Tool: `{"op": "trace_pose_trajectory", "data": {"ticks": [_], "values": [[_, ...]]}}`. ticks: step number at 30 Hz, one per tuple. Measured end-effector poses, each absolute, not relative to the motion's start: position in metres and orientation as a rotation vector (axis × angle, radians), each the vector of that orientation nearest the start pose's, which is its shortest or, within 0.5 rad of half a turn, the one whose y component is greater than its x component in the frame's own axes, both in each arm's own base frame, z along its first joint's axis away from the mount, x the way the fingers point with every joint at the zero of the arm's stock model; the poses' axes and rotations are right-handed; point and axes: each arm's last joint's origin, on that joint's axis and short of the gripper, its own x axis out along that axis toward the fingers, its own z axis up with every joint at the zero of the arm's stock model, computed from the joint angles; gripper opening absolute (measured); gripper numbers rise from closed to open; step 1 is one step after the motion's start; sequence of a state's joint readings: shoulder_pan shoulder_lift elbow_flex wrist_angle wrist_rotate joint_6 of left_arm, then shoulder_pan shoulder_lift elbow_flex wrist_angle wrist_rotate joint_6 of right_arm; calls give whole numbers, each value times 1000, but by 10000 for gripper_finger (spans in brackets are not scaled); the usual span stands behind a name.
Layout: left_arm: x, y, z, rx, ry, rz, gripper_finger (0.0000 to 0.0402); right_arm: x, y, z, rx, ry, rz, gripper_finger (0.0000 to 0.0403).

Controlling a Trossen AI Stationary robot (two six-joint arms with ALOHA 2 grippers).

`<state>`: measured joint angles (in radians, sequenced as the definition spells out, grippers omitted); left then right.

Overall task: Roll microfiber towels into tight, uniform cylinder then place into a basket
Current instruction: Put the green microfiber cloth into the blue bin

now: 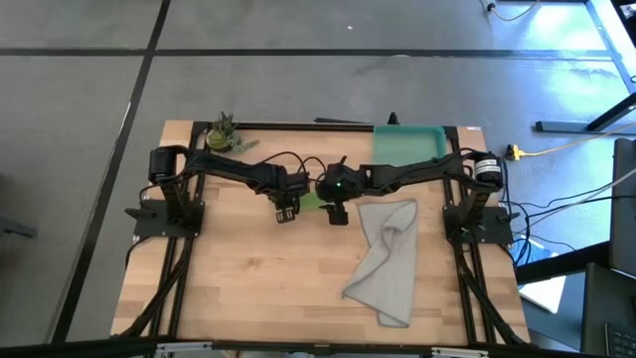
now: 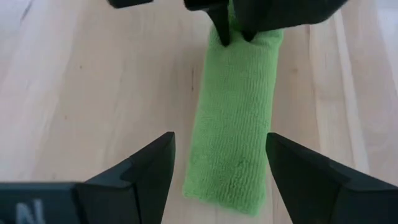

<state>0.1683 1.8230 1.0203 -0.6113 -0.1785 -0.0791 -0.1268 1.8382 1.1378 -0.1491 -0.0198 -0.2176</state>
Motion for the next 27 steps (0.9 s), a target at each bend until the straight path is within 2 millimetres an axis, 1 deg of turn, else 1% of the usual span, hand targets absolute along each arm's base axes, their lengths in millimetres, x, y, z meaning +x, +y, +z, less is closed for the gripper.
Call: {"op": "trace_pose_trajectory", "data": {"ticks": [5, 11, 16, 20, 23, 27], "values": [[309, 57, 129, -74, 1405, 355, 94, 380, -56, 166, -134, 846, -28, 252], [309, 55, 129, -72, 1406, 345, 94, 389, -66, 150, -131, 807, -54, 252], [309, 55, 129, -75, 1405, 345, 94, 392, -75, 138, -120, 810, -75, 252], [310, 55, 129, -71, 1403, 347, 94, 392, -77, 131, -114, 829, -77, 252], [310, 55, 129, -70, 1403, 349, 94, 392, -76, 130, -110, 832, -73, 252], [310, 55, 129, -70, 1402, 349, 94, 392, -74, 130, -76, 821, -4, 252]]}}
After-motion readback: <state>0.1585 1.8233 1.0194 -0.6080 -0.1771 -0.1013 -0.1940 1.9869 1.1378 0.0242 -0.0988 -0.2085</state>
